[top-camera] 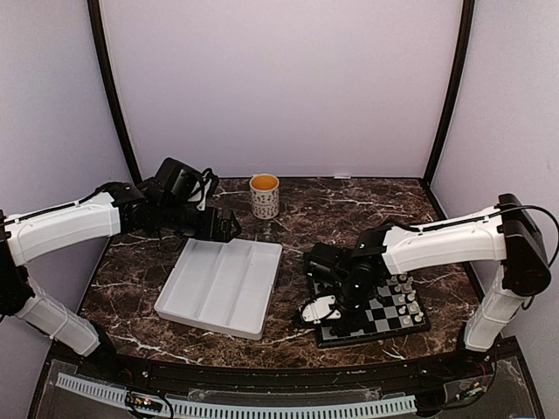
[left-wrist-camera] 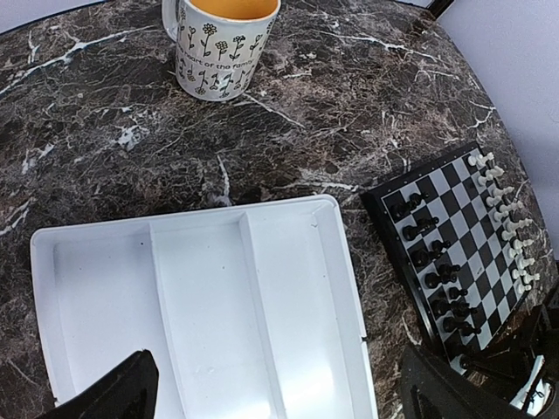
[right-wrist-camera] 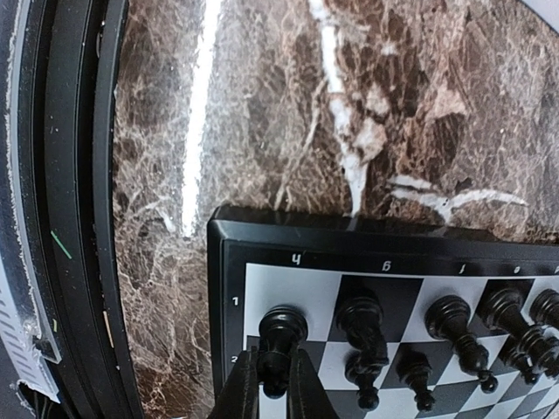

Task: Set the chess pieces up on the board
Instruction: Place the rook at a8.

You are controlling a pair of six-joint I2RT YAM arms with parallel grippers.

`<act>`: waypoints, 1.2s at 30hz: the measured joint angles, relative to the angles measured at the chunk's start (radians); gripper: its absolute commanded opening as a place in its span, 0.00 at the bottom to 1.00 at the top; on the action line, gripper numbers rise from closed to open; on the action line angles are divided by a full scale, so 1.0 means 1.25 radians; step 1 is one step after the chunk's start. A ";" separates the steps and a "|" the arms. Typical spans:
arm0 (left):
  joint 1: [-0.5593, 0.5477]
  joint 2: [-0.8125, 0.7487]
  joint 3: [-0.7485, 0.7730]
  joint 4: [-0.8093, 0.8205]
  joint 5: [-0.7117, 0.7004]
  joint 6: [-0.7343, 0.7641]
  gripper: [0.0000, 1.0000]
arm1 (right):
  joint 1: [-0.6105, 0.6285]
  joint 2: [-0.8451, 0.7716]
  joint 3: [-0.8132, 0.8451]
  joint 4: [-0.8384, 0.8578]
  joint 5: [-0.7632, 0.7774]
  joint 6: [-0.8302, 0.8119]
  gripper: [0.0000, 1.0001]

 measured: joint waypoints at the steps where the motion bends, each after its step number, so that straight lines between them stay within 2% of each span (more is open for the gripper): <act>1: 0.000 0.000 0.000 0.001 0.000 0.000 0.99 | 0.000 0.000 -0.003 -0.001 0.003 0.001 0.08; 11: 0.000 0.009 0.000 0.015 0.030 0.000 0.99 | 0.000 -0.004 -0.011 -0.002 0.011 0.005 0.09; 36: 0.000 0.009 -0.010 0.022 0.047 -0.004 0.99 | 0.000 0.025 0.025 -0.005 -0.001 0.011 0.17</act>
